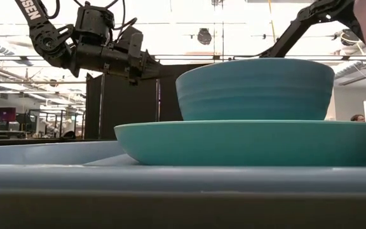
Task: Set up tray
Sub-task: Put the orange fork on the yellow napkin on the blue serving tray
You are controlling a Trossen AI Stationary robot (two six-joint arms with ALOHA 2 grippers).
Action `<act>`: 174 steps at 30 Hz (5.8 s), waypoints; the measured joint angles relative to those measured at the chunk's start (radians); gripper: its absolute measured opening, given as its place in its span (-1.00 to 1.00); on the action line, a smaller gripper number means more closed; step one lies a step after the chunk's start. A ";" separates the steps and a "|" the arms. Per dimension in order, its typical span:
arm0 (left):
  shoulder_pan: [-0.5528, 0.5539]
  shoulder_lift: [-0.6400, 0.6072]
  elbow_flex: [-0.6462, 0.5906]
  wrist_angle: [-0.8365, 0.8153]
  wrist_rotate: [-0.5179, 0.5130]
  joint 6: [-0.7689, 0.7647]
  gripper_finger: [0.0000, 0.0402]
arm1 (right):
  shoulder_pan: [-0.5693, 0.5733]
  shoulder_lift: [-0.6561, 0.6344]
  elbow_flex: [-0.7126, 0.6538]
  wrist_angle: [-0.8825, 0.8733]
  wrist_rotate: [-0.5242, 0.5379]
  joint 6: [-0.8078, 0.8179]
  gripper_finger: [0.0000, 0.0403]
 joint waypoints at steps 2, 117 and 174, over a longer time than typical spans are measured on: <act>0.000 0.000 0.000 0.000 0.007 0.001 -0.94 | -0.001 0.014 0.005 -0.003 0.000 0.000 -1.00; -0.032 0.000 0.000 -0.066 0.037 0.035 -0.96 | 0.089 0.071 0.053 -0.315 0.437 -0.601 -1.00; -0.032 0.000 0.000 -0.063 0.037 0.024 -0.91 | 0.107 0.116 0.045 -0.347 0.532 -0.534 -1.00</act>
